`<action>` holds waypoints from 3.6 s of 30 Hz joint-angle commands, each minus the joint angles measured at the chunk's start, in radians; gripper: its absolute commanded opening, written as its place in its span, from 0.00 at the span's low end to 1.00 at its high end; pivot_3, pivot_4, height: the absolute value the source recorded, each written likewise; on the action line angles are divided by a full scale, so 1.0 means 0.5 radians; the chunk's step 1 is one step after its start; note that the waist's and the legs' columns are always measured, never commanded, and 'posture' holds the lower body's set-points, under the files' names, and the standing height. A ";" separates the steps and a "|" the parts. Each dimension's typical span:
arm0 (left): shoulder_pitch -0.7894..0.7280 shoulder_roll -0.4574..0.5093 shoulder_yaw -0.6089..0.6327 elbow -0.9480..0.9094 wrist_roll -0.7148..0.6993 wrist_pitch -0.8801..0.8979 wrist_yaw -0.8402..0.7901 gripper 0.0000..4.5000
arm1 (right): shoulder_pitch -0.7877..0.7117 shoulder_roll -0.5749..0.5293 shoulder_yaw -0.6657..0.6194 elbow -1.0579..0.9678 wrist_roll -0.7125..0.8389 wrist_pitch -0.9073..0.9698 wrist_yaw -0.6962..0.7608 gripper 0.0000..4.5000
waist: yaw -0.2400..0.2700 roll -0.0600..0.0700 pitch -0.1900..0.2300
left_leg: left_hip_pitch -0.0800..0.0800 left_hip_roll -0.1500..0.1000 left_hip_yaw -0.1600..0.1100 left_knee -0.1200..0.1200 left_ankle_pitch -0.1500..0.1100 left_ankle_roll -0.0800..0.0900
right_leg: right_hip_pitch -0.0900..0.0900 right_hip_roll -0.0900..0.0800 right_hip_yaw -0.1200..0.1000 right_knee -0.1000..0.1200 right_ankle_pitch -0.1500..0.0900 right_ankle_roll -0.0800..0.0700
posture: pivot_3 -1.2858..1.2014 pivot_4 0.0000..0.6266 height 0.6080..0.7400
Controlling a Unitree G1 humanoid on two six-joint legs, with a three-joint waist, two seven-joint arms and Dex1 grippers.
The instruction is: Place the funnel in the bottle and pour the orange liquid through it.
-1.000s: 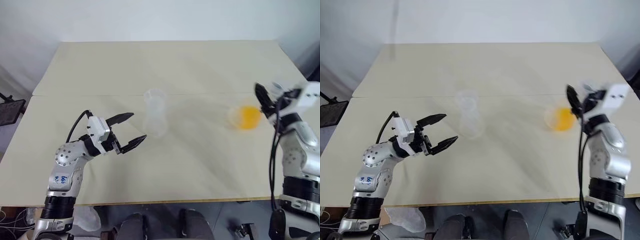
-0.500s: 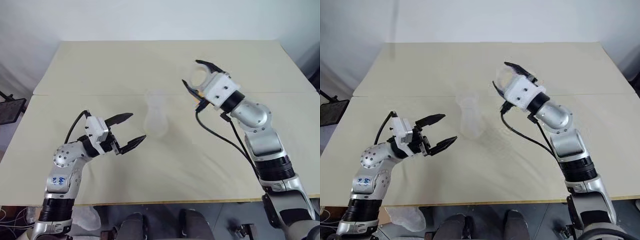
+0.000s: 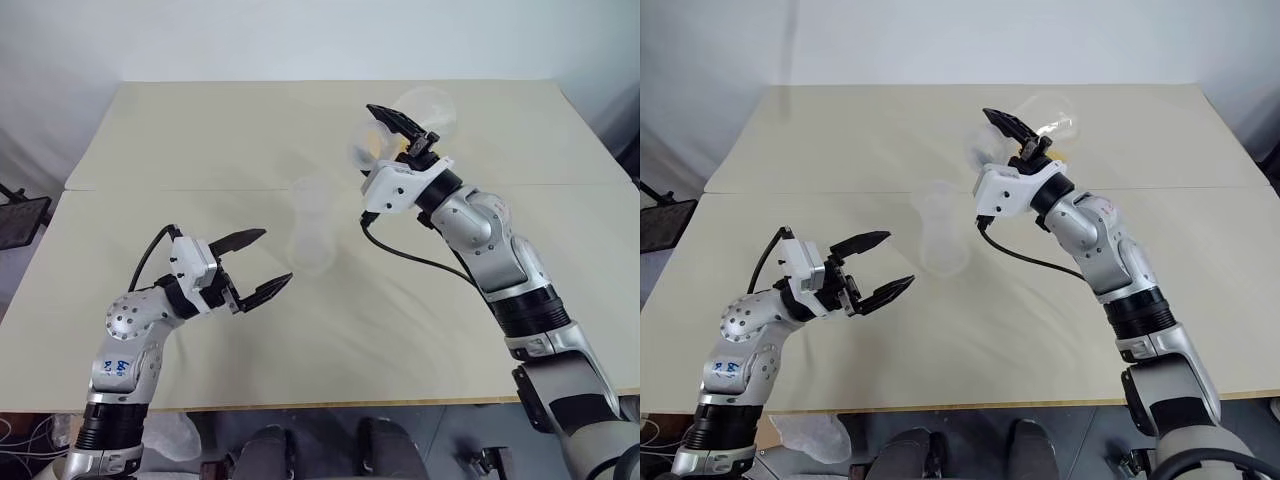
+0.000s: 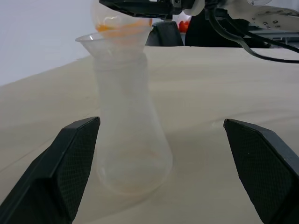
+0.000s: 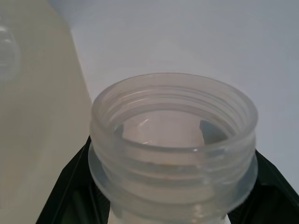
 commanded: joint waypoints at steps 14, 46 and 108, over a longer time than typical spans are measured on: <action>0.285 -0.129 0.078 -0.270 -0.013 -0.036 0.265 1.00 | -0.239 0.081 0.129 0.190 -0.310 -0.237 -0.275 0.56 | -0.005 0.000 0.000 | 0.000 0.002 -0.001 0.000 0.000 0.000 | -0.001 -0.001 0.000 0.002 0.000 0.000 | 0.52 0.24 1.00; 0.254 -0.244 -0.030 -0.274 0.046 -0.127 0.396 1.00 | -0.374 0.089 0.255 0.400 -0.634 -0.363 -0.539 0.56 | -0.009 0.000 0.000 | 0.000 0.003 -0.001 0.000 0.000 0.000 | -0.001 -0.001 0.000 0.002 0.000 0.000 | 0.52 0.24 1.00; 0.068 -0.318 -0.088 -0.067 0.066 -0.225 0.364 1.00 | -0.473 -0.016 0.358 0.504 -0.984 -0.441 -0.931 0.56 | -0.012 0.000 0.000 | -0.001 0.003 -0.001 0.000 0.000 0.000 | -0.001 -0.001 0.000 0.002 0.000 0.000 | 0.52 0.24 1.00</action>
